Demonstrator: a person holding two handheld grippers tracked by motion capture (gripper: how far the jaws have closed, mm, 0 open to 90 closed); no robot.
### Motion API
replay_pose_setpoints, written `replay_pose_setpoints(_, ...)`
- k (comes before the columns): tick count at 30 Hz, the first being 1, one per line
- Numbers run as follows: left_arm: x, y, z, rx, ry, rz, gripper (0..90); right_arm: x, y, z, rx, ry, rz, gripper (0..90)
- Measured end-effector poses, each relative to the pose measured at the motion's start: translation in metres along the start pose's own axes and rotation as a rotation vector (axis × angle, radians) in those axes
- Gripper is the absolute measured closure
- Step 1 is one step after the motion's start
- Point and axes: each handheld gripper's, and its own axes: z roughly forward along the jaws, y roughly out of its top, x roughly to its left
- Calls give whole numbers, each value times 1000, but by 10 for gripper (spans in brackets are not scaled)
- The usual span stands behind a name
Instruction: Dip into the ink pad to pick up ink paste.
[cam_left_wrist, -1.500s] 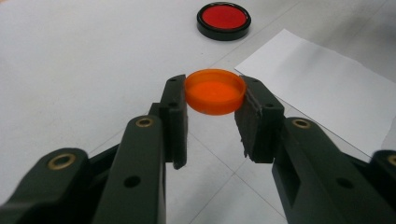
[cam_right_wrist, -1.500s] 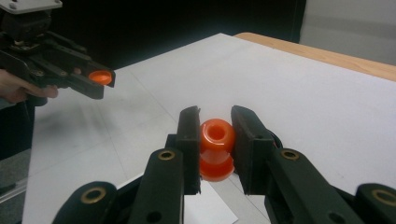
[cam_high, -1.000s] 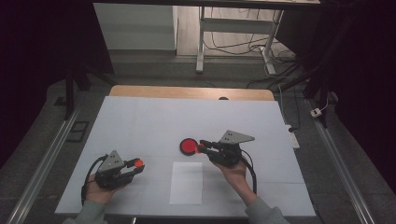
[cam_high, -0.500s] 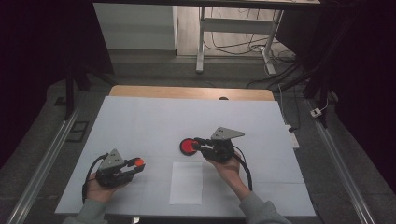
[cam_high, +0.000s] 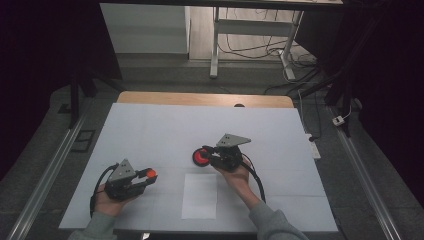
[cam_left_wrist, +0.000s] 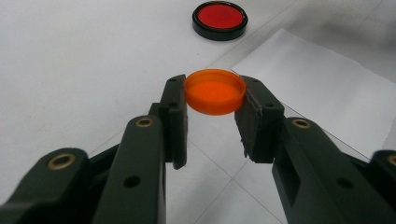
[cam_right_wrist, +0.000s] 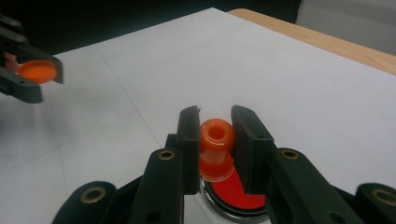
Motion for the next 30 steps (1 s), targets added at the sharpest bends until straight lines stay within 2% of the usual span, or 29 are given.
replay_pose_setpoints(6, 1, -1, 1, 5, -2, 2, 650, -6, -2, 6, 30, -33, -10, 736)
replay_pose_setpoints(12, 1, -1, 1, 6, 0, 3, 650, -11, -7, 17, 66, -44, -19, 737)
replay_pose_setpoints(18, 1, -1, 2, 8, -2, 4, 650, -13, -7, 23, 68, -54, -32, 736)
replay_pose_setpoints(27, 1, -1, 1, 8, -4, 1, 650, -13, -8, 30, 109, -72, -64, 736)
replay_pose_setpoints(30, 1, -2, 1, 8, -6, -1, 650, -14, -10, 32, 112, -74, -61, 737)
